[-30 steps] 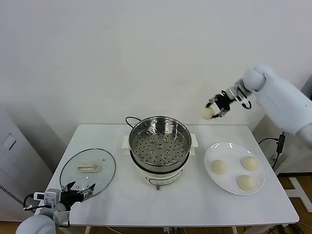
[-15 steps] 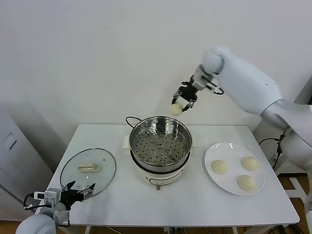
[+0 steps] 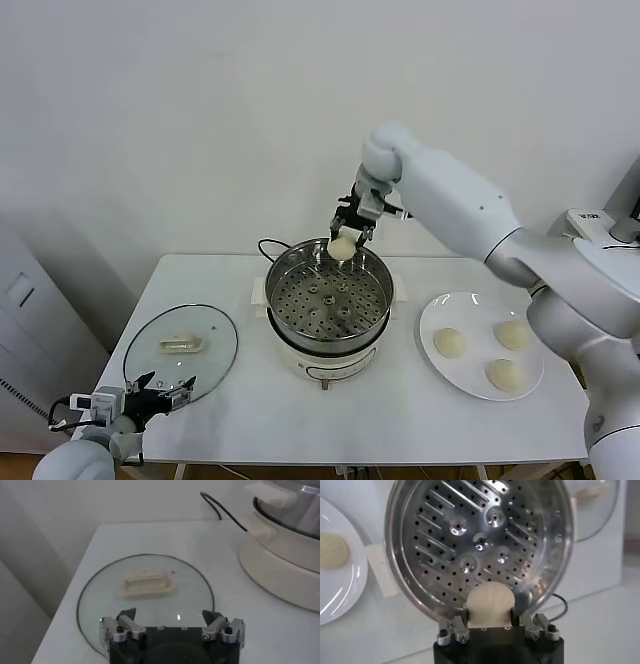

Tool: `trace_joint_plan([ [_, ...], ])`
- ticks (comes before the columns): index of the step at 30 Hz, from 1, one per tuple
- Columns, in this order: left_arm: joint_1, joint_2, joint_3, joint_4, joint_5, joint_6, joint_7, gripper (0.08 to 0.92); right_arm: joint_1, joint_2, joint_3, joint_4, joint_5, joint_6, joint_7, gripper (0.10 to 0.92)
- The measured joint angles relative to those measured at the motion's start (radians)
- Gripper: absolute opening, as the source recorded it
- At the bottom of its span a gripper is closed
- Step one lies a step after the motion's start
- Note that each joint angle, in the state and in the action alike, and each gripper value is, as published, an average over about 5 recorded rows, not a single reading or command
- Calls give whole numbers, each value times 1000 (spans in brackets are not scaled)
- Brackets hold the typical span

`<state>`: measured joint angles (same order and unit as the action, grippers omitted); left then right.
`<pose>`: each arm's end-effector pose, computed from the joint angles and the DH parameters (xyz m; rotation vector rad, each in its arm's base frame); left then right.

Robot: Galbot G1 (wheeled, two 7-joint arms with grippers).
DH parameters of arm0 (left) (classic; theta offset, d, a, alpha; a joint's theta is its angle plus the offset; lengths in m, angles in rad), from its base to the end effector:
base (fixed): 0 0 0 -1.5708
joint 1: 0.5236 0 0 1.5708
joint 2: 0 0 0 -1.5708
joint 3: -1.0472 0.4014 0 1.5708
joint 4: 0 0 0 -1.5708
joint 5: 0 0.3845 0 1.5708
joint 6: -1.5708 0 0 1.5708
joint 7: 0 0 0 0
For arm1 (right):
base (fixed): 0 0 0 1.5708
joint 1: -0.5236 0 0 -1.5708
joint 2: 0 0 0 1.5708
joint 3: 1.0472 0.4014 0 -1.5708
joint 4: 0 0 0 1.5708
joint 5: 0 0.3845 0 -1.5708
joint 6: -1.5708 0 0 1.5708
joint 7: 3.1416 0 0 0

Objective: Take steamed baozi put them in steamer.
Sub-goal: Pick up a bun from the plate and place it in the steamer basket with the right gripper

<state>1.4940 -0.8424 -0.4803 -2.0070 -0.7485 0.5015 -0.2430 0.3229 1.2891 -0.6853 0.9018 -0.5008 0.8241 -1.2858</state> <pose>0.2326 0.1478 -0.3203 -0.1241 -2.4968 -0.0745 0.7004 0.0931 -0.0335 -1.9257 0.4226 -2.3872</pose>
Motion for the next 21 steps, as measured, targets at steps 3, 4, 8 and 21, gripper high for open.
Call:
trace_joint_plan([
  [3,0,0,0,0,0,0,0,823,-35,13,19,11,-60,0,14,535],
  [4,0,0,0,0,0,0,0,823,-46,17,25,14,-79,0,18,535],
  [8,1,-1,0,0,0,0,0,823,-87,33,49,24,-146,0,38,535],
  [21,-1,-2,1,0,0,-1,1,823,-157,52,93,35,-287,0,99,659],
])
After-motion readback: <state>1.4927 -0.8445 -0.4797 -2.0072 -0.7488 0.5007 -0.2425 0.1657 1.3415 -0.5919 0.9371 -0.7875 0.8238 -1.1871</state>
